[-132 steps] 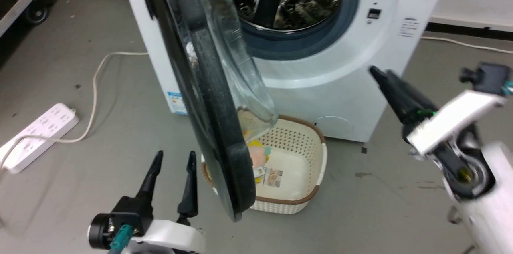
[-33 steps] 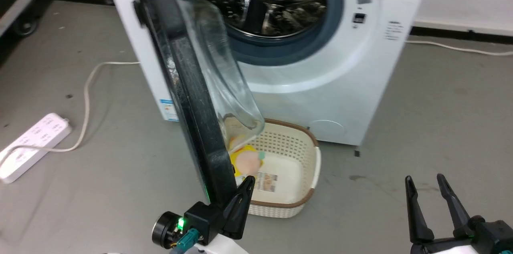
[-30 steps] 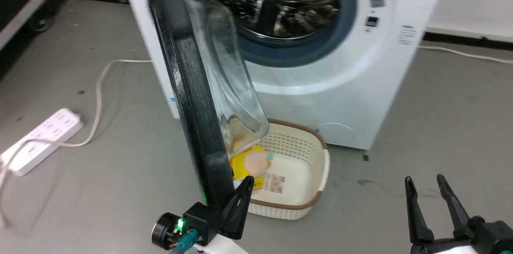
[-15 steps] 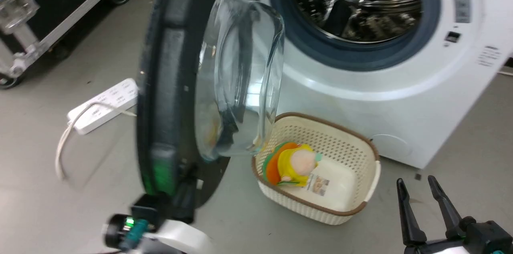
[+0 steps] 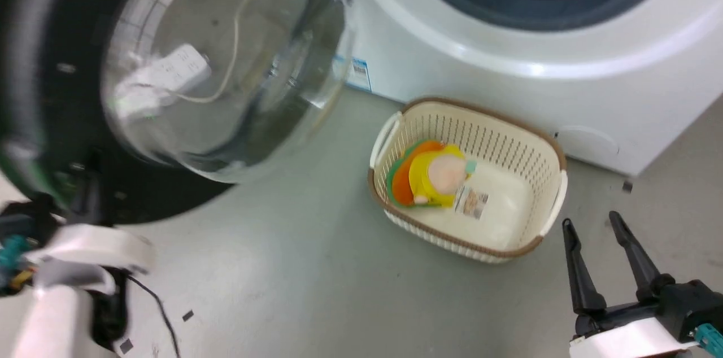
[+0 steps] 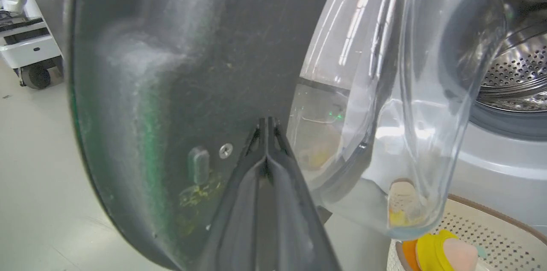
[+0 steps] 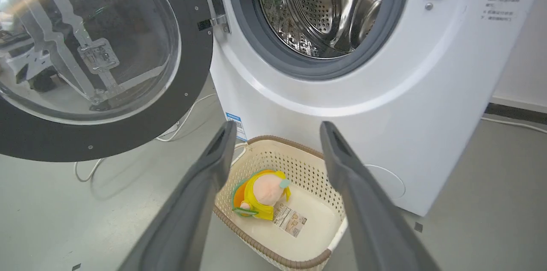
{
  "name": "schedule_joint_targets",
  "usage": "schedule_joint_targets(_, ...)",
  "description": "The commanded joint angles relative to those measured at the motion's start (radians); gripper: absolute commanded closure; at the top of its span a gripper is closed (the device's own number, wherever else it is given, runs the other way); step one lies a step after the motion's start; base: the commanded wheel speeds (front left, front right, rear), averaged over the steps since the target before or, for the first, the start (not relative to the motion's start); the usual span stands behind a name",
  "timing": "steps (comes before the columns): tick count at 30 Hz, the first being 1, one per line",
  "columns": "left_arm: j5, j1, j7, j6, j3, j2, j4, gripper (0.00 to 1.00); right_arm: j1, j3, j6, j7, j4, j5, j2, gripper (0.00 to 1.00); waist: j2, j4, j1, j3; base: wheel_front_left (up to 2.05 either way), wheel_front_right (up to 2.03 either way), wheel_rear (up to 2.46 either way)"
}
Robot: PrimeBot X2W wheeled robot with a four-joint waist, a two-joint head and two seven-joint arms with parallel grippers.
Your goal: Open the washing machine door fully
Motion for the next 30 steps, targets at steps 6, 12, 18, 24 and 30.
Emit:
schedule_joint_targets(6,-0.044,-0.129,-0.016,-0.012,0.083,0.090,0.131,1.00,-0.028,-0.007,0.001,-0.005,-0.010,-0.008,-0.032,0.00,0.0000,-0.027,-0.0002,0.087,0.00,0.00,0.00)
schedule_joint_targets(12,-0.073,-0.230,-0.029,-0.036,0.129,0.151,0.273,1.00,-0.049,-0.016,0.001,-0.005,-0.023,-0.009,-0.062,0.00,0.0000,-0.049,-0.0002,0.125,0.00,0.00,0.00)
schedule_joint_targets(18,-0.058,-0.269,-0.041,-0.052,0.137,0.173,0.357,1.00,-0.055,-0.042,0.001,-0.005,-0.029,-0.005,-0.066,0.00,0.0000,-0.068,-0.0002,0.119,0.00,0.00,0.00)
schedule_joint_targets(24,-0.018,-0.233,-0.044,-0.067,0.162,0.161,0.316,1.00,-0.050,-0.049,0.001,-0.005,-0.029,0.000,-0.056,0.00,0.0000,-0.083,-0.0002,0.071,0.00,0.00,0.00)
schedule_joint_targets(30,0.048,-0.130,-0.045,-0.099,0.181,0.080,0.110,1.00,-0.055,-0.111,0.001,-0.005,-0.033,-0.040,-0.011,0.00,0.0000,-0.119,-0.0002,-0.015,0.00,0.00,0.00)
